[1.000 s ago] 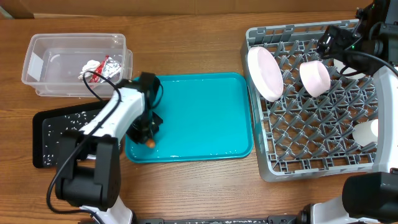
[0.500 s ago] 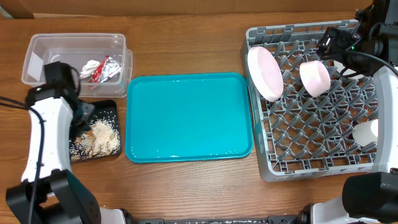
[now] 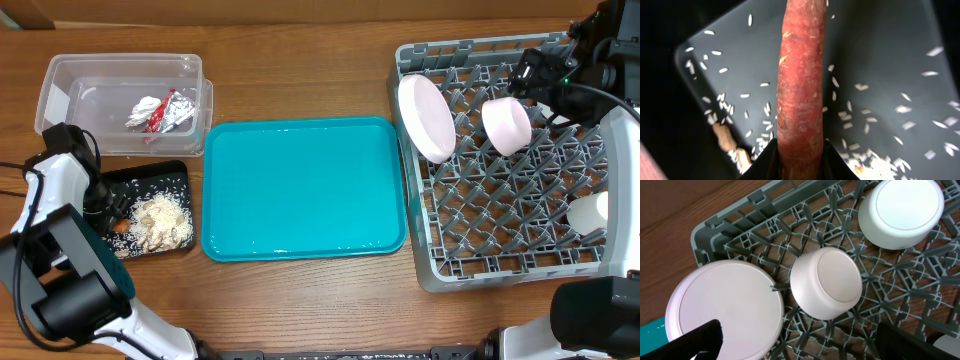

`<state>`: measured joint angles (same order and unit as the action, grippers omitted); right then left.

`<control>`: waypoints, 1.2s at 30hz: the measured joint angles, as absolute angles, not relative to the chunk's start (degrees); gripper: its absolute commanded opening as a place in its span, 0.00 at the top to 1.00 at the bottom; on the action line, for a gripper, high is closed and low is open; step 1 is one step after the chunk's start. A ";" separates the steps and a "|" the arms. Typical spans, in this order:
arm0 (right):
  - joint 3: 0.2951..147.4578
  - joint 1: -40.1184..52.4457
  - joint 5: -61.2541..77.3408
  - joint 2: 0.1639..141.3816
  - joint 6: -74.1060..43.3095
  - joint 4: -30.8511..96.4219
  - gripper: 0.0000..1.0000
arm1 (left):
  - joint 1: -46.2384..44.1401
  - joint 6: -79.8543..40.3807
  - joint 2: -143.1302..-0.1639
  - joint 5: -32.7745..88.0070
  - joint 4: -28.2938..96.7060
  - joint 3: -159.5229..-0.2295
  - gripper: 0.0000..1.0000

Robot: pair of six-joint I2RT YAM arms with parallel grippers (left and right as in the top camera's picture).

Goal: Sort waste into correct bins and load items into the dishwasher
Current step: 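Carry the carrot left and drop it onto the black tray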

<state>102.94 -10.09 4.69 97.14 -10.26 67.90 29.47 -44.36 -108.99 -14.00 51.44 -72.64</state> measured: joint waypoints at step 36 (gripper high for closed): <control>102.94 -10.09 4.71 97.14 -10.26 67.77 0.00 | 31.55 -53.80 -99.63 -7.09 84.49 -75.31 0.95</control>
<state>102.94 -10.09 4.71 97.14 -10.26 67.77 31.55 -53.80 -99.63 -7.09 84.49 -75.31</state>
